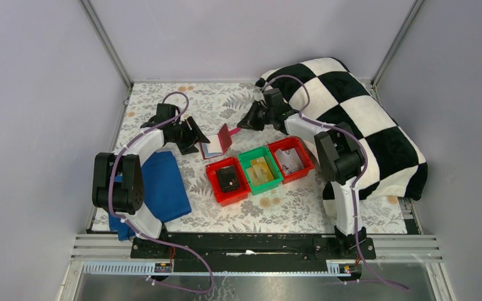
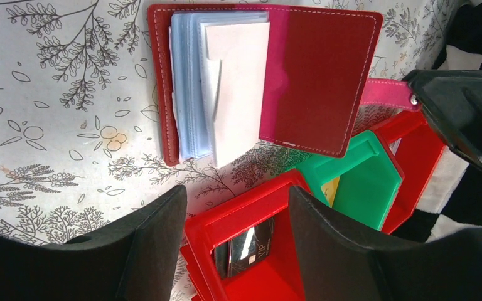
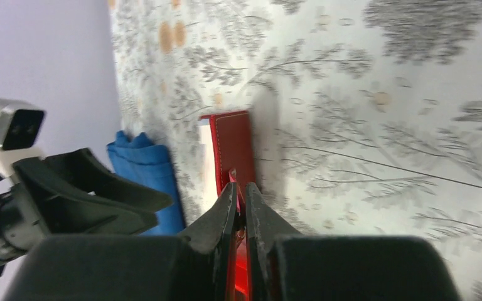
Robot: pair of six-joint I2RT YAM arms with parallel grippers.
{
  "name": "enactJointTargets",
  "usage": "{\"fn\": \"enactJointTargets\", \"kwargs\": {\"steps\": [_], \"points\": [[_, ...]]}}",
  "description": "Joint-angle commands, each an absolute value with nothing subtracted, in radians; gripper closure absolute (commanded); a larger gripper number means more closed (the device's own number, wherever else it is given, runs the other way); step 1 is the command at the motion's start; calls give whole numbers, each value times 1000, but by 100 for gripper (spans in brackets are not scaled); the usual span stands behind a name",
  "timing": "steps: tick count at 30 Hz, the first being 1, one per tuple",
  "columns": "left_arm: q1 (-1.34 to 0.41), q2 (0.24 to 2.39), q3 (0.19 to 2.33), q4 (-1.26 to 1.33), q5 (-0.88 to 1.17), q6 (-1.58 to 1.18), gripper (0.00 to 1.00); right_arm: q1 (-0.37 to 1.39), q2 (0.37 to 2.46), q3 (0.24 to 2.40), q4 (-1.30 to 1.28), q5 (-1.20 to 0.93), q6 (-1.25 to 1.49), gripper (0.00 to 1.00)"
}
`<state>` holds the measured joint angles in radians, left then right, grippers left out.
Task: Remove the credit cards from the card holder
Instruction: Open the card holder at the center of the board.
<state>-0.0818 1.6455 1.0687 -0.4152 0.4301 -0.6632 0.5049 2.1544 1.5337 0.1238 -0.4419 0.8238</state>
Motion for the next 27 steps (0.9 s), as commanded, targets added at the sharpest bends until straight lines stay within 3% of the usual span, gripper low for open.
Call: {"fn": "enactJointTargets", "kwargs": {"steps": [1,14,21,27], "points": [[-76,1654,1072,-352,445,-651,35,478,2164,1568,-11,-369,710,100],[-93,1679,1107,-338,483,-666,35,472,2227,1580,-178,-140,568,100],[-107,1727,1152,-338,516,-658,32,473,2227,1574,-182,-148,570,100],[-125,1766,1189,-354,494,-651,32,473,2179,1596,-208,-162,550,74]]}}
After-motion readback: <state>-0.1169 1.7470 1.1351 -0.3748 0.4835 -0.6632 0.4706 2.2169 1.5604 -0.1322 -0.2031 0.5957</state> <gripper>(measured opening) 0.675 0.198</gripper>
